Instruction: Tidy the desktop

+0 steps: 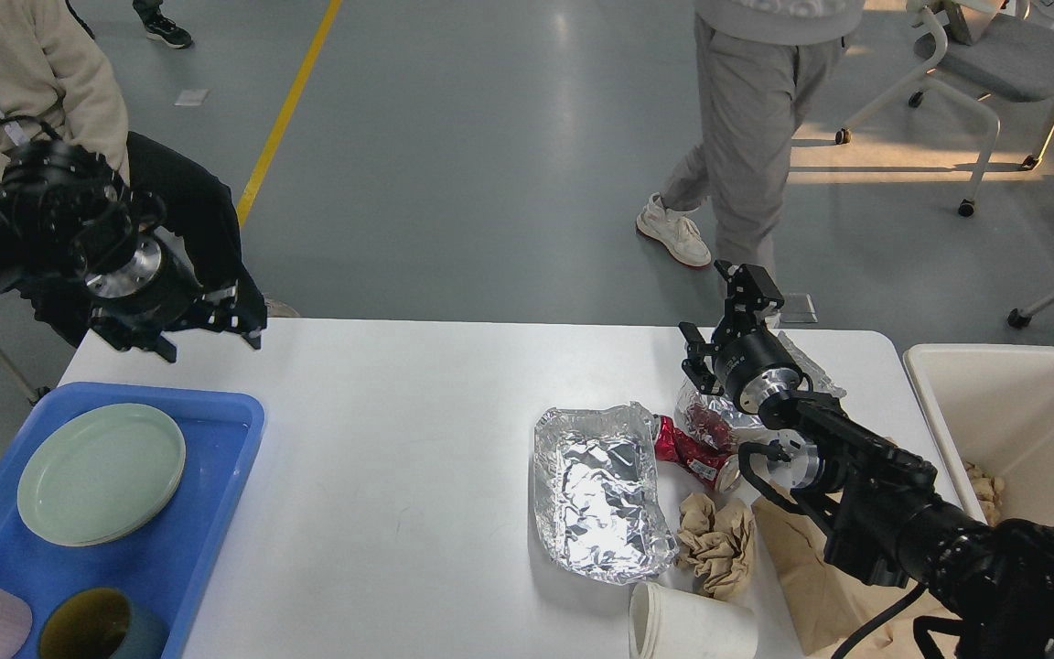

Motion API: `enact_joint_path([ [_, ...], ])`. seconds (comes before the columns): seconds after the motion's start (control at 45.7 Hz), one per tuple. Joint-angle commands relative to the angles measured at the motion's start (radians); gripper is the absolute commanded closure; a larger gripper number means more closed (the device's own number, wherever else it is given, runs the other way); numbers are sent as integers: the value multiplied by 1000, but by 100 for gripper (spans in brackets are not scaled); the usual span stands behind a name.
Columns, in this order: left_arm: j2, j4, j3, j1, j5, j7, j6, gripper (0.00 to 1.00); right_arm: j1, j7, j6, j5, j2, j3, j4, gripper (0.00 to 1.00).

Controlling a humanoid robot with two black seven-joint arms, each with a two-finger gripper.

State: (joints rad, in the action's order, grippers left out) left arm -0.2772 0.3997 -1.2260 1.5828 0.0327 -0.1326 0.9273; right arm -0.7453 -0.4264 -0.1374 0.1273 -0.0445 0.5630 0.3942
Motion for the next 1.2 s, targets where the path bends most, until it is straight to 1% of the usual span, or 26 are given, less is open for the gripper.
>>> enact_joint_path([
  [0.0,1,-111,176,43,-2,-1,-38,4,0,0,1,0,0,0,0,0],
  [0.088,3,-191,337,40,-4,-2,-82,4,0,0,-1,0,0,0,0,0],
  [0.153,4,-212,454,40,-1,1,-128,4,0,0,-1,0,0,0,0,0],
  [0.241,-10,-216,571,43,0,-2,-192,4,0,0,-1,0,0,0,0,0],
  [0.35,-13,-216,638,36,1,-4,-274,4,0,0,-1,0,0,0,0,0],
  [0.46,-16,-216,634,13,21,-5,-350,4,0,0,-1,0,0,0,0,0],
  [0.525,-25,-216,632,-23,27,-5,-360,4,0,0,-1,0,0,0,0,0],
  [0.591,-59,-217,645,-56,27,-12,-361,4,0,0,-1,0,0,0,0,0],
  [0.722,-88,-217,663,-83,13,-67,-360,4,1,0,-1,0,0,0,0,0],
  [0.919,-80,-217,779,-96,10,-62,-351,4,1,0,-1,0,0,0,0,0],
  [1.029,-76,-217,861,-98,10,-62,-364,4,0,0,1,0,0,0,0,0],
  [1.182,-71,-217,1013,-133,9,-62,-367,4,0,0,-1,0,0,0,0,0],
])
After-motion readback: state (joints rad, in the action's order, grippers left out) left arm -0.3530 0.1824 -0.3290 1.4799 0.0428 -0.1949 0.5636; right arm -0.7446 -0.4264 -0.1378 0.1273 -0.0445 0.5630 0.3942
